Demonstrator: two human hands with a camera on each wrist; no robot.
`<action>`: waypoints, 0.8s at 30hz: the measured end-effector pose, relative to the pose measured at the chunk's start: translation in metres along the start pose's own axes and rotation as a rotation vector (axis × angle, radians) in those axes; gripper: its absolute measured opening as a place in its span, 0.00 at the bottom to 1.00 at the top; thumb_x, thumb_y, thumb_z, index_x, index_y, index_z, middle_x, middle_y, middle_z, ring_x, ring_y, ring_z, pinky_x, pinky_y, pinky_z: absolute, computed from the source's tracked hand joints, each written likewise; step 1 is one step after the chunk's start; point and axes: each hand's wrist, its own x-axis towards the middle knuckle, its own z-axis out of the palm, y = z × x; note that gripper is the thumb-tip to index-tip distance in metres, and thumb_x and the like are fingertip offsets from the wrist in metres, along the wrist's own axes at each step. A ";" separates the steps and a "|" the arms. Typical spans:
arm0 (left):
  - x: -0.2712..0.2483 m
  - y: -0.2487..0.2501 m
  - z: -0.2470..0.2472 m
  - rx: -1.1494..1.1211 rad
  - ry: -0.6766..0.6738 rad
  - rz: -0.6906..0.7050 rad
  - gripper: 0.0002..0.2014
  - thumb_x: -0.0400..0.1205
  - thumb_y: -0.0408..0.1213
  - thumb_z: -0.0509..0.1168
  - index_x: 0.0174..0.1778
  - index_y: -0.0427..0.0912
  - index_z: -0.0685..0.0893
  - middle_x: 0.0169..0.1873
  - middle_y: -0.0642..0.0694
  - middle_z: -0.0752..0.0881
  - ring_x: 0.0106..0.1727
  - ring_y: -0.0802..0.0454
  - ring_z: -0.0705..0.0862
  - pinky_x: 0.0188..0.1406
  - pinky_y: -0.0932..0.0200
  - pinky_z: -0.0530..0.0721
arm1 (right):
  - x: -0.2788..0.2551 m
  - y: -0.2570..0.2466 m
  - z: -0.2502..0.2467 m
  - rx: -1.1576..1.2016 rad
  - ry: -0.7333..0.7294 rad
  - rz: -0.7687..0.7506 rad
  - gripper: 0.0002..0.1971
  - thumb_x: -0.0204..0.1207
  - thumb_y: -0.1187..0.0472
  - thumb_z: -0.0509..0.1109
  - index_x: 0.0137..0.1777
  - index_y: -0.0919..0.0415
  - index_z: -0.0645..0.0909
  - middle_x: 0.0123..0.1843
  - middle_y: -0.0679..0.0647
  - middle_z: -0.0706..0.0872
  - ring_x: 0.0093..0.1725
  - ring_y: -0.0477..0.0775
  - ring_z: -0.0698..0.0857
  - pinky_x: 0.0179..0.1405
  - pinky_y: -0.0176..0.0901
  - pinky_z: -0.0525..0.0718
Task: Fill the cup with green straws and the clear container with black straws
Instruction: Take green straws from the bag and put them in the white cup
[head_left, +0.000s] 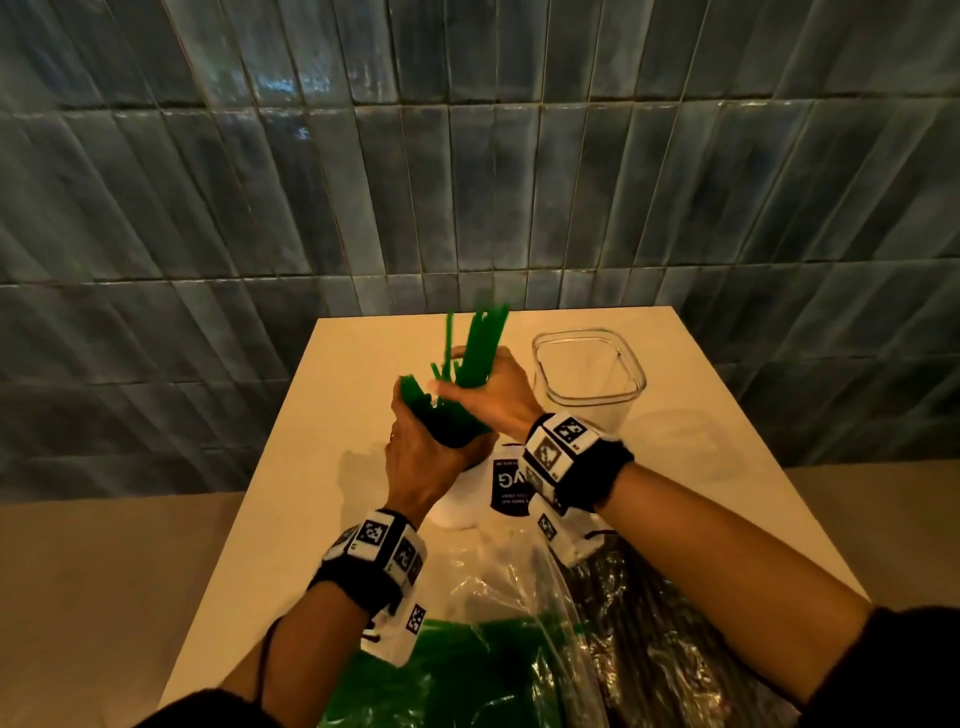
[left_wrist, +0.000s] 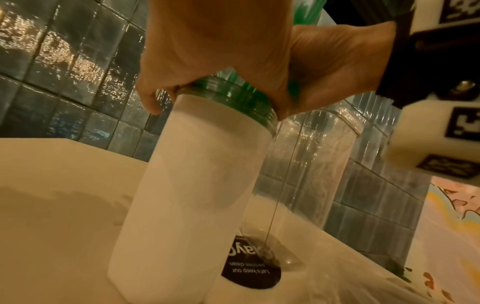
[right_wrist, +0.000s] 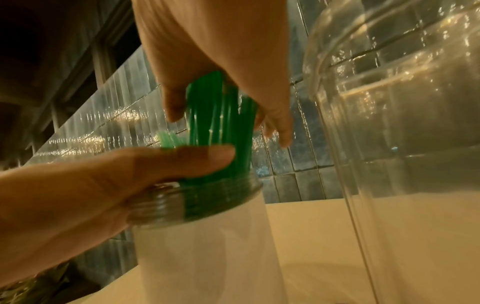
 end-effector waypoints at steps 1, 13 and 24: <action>0.000 0.001 0.000 0.011 0.008 0.004 0.61 0.55 0.63 0.77 0.78 0.55 0.47 0.69 0.44 0.78 0.66 0.42 0.80 0.61 0.42 0.81 | -0.003 0.002 0.002 0.022 -0.025 -0.001 0.35 0.60 0.46 0.82 0.66 0.51 0.75 0.69 0.56 0.77 0.66 0.54 0.78 0.68 0.51 0.79; 0.011 0.005 0.005 0.157 0.050 0.113 0.35 0.68 0.53 0.75 0.67 0.44 0.72 0.57 0.44 0.85 0.59 0.42 0.82 0.63 0.40 0.77 | -0.015 -0.013 0.009 0.139 -0.063 -0.016 0.38 0.70 0.42 0.73 0.78 0.45 0.61 0.79 0.57 0.68 0.76 0.59 0.68 0.69 0.47 0.68; 0.012 0.022 0.005 0.008 0.181 0.130 0.21 0.74 0.45 0.67 0.59 0.39 0.76 0.52 0.42 0.86 0.54 0.40 0.84 0.60 0.38 0.79 | -0.018 -0.017 0.018 -0.033 0.050 -0.375 0.16 0.77 0.54 0.70 0.64 0.56 0.78 0.62 0.55 0.82 0.60 0.52 0.80 0.65 0.45 0.78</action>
